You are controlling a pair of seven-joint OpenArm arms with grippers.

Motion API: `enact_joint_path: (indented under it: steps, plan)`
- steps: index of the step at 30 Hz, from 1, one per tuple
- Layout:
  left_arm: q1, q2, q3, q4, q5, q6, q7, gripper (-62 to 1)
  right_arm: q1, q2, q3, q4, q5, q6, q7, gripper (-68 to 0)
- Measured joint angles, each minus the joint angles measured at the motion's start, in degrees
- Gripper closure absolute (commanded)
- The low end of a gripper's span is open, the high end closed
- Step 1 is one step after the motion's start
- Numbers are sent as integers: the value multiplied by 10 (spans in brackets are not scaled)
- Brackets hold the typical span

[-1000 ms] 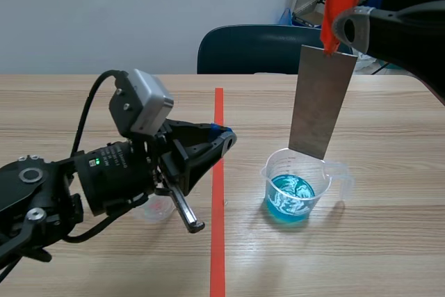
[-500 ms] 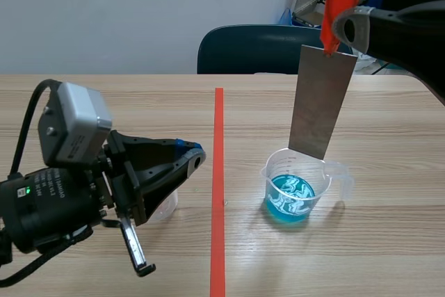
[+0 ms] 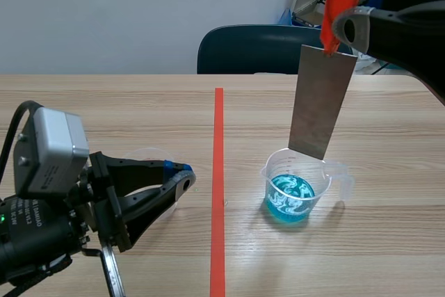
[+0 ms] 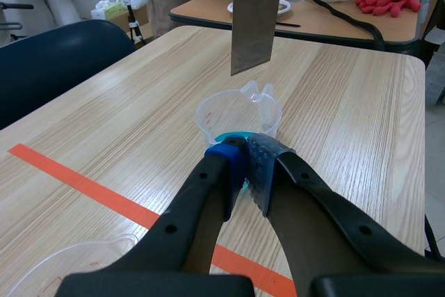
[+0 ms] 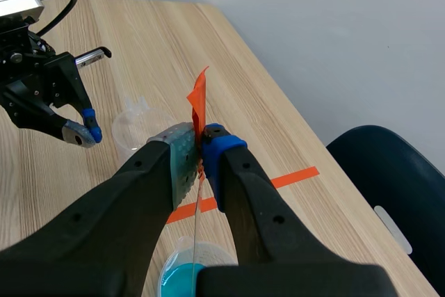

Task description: Do the redox reaction experiment

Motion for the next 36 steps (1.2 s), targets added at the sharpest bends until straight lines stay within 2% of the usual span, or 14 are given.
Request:
enact_joint_path:
  steps: [3,5,6,13,17,36]
  plan:
    - [0,0,0,0,0,0,0,-397,0,0,0,0,0,0,0,-6]
    - [0,0,0,0,1,0,0,-590,0,0,0,0,0,0,0,-6]
    - [0,0,0,0,6,0,0,-623,0,0,0,0,0,0,0,-6]
    - [0,0,0,0,24,0,0,-623,0,0,0,0,0,0,0,-6]
    - [0,0,0,0,52,0,5,-623,0,0,0,0,0,0,0,-6]
    - [0,0,0,0,50,1,4,-623,0,0,0,0,0,0,0,-6]
